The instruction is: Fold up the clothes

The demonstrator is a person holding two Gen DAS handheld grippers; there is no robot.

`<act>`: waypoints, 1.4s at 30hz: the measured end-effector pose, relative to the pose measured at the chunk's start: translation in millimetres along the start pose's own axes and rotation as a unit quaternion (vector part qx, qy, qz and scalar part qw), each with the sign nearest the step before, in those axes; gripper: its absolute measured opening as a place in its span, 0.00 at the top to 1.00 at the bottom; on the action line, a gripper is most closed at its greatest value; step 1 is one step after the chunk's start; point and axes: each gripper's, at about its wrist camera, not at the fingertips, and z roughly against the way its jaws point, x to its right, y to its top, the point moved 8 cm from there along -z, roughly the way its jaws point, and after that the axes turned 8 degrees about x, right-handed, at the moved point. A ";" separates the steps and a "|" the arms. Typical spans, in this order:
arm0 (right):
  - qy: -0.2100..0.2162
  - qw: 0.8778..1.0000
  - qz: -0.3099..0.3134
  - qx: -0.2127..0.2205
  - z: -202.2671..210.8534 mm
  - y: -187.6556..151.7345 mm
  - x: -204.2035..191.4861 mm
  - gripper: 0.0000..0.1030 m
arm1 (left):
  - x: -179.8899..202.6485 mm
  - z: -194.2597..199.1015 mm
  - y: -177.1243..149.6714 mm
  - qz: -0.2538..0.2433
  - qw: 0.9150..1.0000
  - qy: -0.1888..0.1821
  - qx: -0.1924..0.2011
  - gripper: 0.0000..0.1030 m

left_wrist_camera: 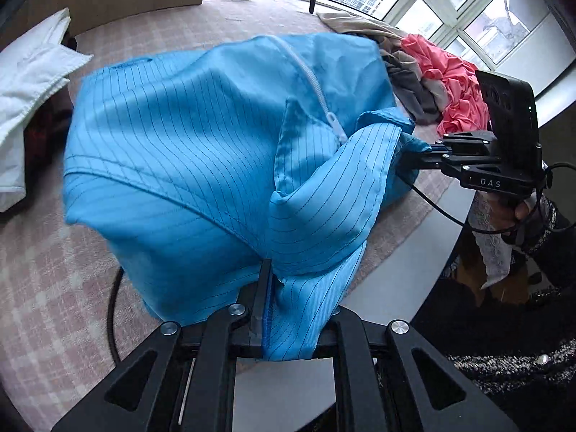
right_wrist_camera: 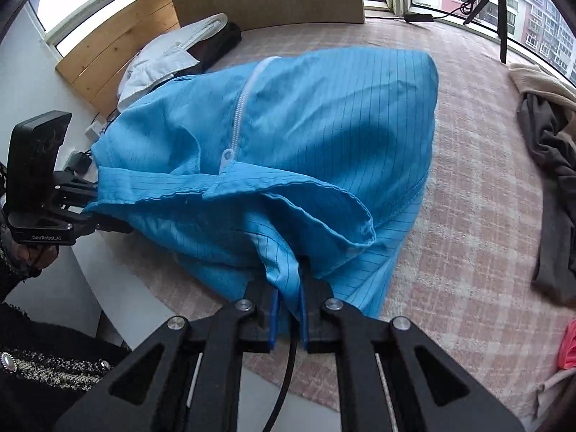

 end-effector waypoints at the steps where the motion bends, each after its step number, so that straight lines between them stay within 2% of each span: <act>1: 0.007 1.000 0.014 -0.005 11.9 0.0 -5.5 0.85 | 1.8 14.6 -0.8 -0.005 1.000 -0.006 0.003 0.87; 2: 0.015 0.999 0.027 -0.008 24.7 0.2 -11.0 0.82 | 3.7 29.2 -1.7 -0.010 1.000 -0.011 0.005 0.81; 3: 0.027 0.999 0.031 0.003 43.5 1.7 -15.8 0.79 | 5.6 44.4 -3.6 -0.013 1.000 -0.018 0.007 0.65; 4: 0.039 0.999 0.036 0.013 62.4 3.2 -20.7 0.79 | 6.5 60.3 -5.5 -0.017 1.000 -0.023 0.011 0.60; 5: 0.052 0.998 0.038 0.024 81.5 5.0 -25.1 0.77 | 6.2 76.3 -6.3 -0.023 0.999 -0.022 0.020 0.58; 6: 0.064 0.997 0.025 0.044 100.7 8.8 -26.0 0.70 | 5.8 89.6 -7.5 -0.029 0.999 -0.020 0.028 0.58; 7: 0.074 0.995 0.014 0.064 119.4 12.6 -26.2 0.53 | 4.7 98.7 -8.9 -0.031 0.999 -0.016 0.030 0.58; 9: 0.050 0.993 -0.003 0.106 142.7 20.2 -18.1 0.40 | 2.7 108.7 -8.9 -0.034 0.999 -0.004 0.028 0.58; 12: 0.033 0.993 -0.010 0.114 120.5 27.0 -16.8 0.40 | 1.6 99.7 8.0 -0.061 0.997 0.015 0.040 0.58; 14: 0.022 0.992 -0.015 0.119 105.9 31.5 -15.9 0.46 | -5.8 85.3 19.0 -0.072 0.996 0.028 0.045 0.58; 15: 0.016 0.992 -0.017 0.121 97.6 33.9 -15.3 0.53 | -14.9 73.8 23.1 -0.063 0.996 0.038 0.039 0.58; 18: -0.007 0.997 -0.026 0.075 48.1 37.0 -9.8 0.53 | -43.3 41.0 33.9 -0.034 0.997 0.066 0.024 0.58; 21: -0.060 0.996 -0.017 0.058 17.1 33.1 -3.7 0.53 | -75.7 16.4 39.8 0.008 0.996 0.084 0.023 0.58; 22: -0.045 0.998 -0.017 0.047 8.0 28.4 -7.6 0.58 | -88.1 6.6 40.7 0.012 0.994 0.106 0.017 0.58; 23: -0.030 0.999 -0.017 0.033 -1.0 23.0 -11.8 0.67 | -96.5 0.1 38.9 0.019 0.993 0.114 0.007 0.61; 24: -0.010 1.000 -0.013 0.007 -9.7 13.3 -18.6 0.82 | -100.6 -2.9 34.2 0.028 0.994 0.109 -0.009 0.61; 25: -0.010 1.000 0.009 -0.019 -15.0 2.8 -25.3 0.85 | -104.6 -5.9 29.6 0.038 0.994 0.104 -0.025 0.61; 27: -0.026 0.997 0.067 -0.040 -12.9 -11.3 -35.9 0.85 | -105.1 10.5 27.1 0.036 0.994 0.105 -0.017 0.59; 28: -0.025 0.996 0.073 -0.036 -6.3 -13.0 -38.3 0.85 | -104.0 22.6 27.1 0.032 0.994 0.108 -0.005 0.59; 31: -0.003 1.000 0.029 -0.008 18.6 -7.3 -33.4 0.84 | -105.9 50.7 25.8 0.063 0.994 0.091 0.024 0.48; 33: -0.010 1.000 0.008 0.017 32.5 -1.6 -25.5 0.83 | -106.2 52.7 21.1 0.087 0.994 0.067 0.027 0.43; 37: -0.006 0.999 -0.032 0.042 51.7 -1.3 -9.5 0.73 | -97.0 26.6 4.4 0.115 0.992 0.046 0.005 0.43; 39: 0.014 0.996 -0.070 0.053 61.5 -7.8 -1.0 0.70 | -89.4 11.4 -3.4 0.129 0.991 0.031 -0.006 0.44; 41: 0.007 0.993 -0.098 0.058 60.8 -11.8 5.6 0.69 | -76.5 1.2 -8.3 0.134 0.991 0.017 -0.009 0.46; 42: 0.000 0.993 -0.108 0.058 58.8 -13.0 8.1 0.67 | -70.2 -1.9 -9.5 0.131 0.991 0.014 -0.009 0.53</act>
